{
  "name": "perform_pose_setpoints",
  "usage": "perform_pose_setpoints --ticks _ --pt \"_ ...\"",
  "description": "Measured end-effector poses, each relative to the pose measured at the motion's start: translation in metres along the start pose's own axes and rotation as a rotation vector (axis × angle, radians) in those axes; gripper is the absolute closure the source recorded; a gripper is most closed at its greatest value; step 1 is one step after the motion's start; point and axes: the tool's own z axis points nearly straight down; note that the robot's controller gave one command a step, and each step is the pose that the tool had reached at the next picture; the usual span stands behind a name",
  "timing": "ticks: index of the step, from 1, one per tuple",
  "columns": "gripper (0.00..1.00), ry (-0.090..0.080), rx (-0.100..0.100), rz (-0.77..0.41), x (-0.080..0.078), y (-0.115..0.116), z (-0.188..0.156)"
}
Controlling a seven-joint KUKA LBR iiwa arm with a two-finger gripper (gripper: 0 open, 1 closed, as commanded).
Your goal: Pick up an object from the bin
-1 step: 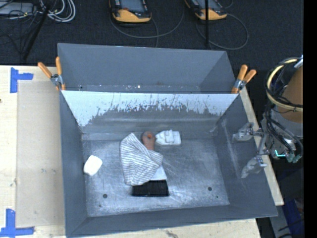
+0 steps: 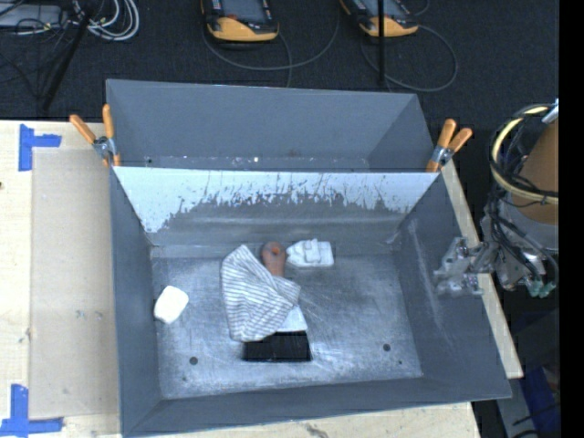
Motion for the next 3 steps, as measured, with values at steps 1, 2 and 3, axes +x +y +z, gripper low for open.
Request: perform_pose_setpoints --ticks 1,2,3 --pt "1.0 0.0 0.0 -0.001 0.0 0.0 0.0" --pt "0.0 0.004 -0.003 -0.126 0.015 0.057 0.092" --pt "0.0 0.0 0.0 -0.127 0.014 0.056 0.091"
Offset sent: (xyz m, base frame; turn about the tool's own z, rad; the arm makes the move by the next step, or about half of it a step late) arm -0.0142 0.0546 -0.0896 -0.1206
